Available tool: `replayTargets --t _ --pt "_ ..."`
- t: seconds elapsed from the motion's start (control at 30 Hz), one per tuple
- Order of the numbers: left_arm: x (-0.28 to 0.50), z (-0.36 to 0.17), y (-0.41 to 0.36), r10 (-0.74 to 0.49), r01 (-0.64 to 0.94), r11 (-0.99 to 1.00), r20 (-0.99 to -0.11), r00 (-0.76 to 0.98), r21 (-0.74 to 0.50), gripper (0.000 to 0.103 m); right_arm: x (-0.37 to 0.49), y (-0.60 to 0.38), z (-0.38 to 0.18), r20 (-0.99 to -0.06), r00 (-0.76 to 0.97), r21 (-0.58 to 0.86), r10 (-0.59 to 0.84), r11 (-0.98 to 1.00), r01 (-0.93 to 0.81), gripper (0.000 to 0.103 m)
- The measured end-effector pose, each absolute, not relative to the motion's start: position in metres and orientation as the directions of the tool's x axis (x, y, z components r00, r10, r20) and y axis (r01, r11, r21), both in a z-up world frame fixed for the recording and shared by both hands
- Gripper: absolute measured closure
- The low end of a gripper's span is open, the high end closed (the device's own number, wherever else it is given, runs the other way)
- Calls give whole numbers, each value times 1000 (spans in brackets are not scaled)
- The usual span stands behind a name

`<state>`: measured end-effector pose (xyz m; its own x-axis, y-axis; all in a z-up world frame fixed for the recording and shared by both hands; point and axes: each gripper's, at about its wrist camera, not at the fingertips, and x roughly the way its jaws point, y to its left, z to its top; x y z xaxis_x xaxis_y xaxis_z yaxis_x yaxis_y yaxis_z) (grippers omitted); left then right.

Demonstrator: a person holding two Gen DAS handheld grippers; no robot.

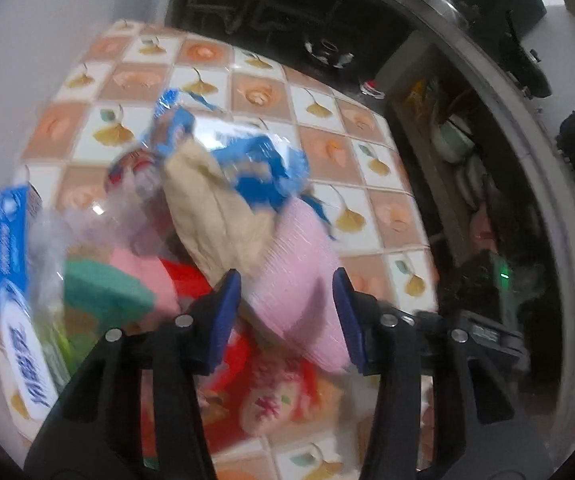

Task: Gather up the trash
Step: 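Lift the sponge with the right gripper while the left gripper reaches toward the brown paper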

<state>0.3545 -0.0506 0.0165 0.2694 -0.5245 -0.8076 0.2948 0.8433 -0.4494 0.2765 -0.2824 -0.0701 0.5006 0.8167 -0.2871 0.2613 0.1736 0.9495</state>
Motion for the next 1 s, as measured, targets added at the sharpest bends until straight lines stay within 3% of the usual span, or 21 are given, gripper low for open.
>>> replayTargets --t 0.4,0.6,0.73,0.83,1.0 --pt "268 53 -66 -651 450 729 -727 219 -516 59 229 -317 -9 -311 492 947 813 309 88 68" --pt "217 19 -105 -704 481 644 -707 69 -595 59 169 -352 -5 -524 464 830 714 550 92 68" --pt "192 -27 -132 -653 509 668 -756 51 -543 54 148 -365 -20 -694 437 687 573 709 162 67" --pt "176 -56 -132 -568 502 732 -819 77 -460 48 140 -365 -32 -797 401 554 452 811 186 55" --pt "165 -56 -94 -584 486 744 -800 140 -458 32 137 -354 -30 -806 421 508 416 851 131 18"
